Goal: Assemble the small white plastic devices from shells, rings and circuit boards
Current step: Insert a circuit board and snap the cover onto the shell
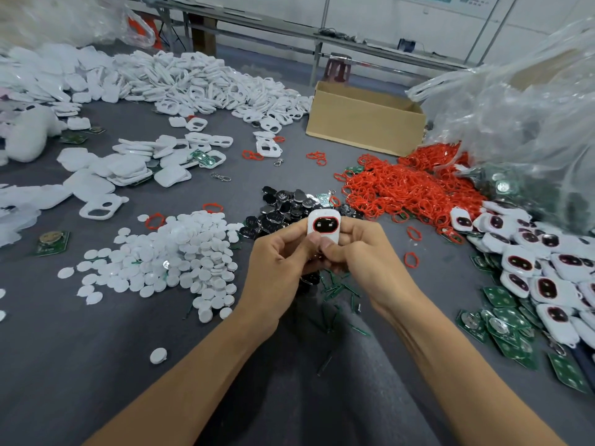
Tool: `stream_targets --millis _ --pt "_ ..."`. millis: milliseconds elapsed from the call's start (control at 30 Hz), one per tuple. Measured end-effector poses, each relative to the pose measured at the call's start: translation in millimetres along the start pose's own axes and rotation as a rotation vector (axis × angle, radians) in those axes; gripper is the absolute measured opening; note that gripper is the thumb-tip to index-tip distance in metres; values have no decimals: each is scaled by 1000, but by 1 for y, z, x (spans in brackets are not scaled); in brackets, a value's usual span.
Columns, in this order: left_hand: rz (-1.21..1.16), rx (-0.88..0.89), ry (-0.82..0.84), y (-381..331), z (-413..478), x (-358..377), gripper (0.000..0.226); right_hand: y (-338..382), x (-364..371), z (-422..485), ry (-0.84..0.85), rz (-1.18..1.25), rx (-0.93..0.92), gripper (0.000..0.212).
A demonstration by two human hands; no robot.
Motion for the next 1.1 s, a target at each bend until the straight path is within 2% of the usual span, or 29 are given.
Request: stream_targets --millis 67,200,333,400,533,700,833,933,967,1000,1100 --pt "-32 4 -2 -1 1 -1 22 4 2 -2 50 5 -38 13" --pt "22 43 44 -4 0 0 22 6 1 -1 52 -17 -57 32" --pt "-36 22 52 -3 -2 4 19 0 2 -1 -38 -63 -36 19" --pt "-65 -6 22 -2 -2 4 19 -1 3 -1 -84 -111 -25 24" --pt "-93 -33 -34 -1 -4 4 19 -2 5 -1 -116 -121 -15 22" --pt "-91 -2 -38 -2 -5 3 23 -4 6 -3 -125 -140 -35 28" --pt "-97 2 -38 -1 -3 2 24 -1 9 -4 -117 -98 -89 23" --pt "-173 -55 -34 1 1 0 26 1 8 -2 -65 -86 -132 7" --pt "-199 -74 -36 2 2 -2 30 1 7 -1 -37 -70 -132 7" --pt "-209 -87 -38 2 3 -4 32 0 6 1 -10 -49 -128 16" --pt "-127 -87 -70 4 4 -9 26 -2 6 1 51 2 -94 25"
Point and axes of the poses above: each hand's wrist, its own z-axis towards the middle knuckle, its own x-axis out of the palm, y = z × x, the point moved 4 cm from there along z, towards the middle knuckle, and after that the axes turned 3 degrees about x, right-handed, at the moved point
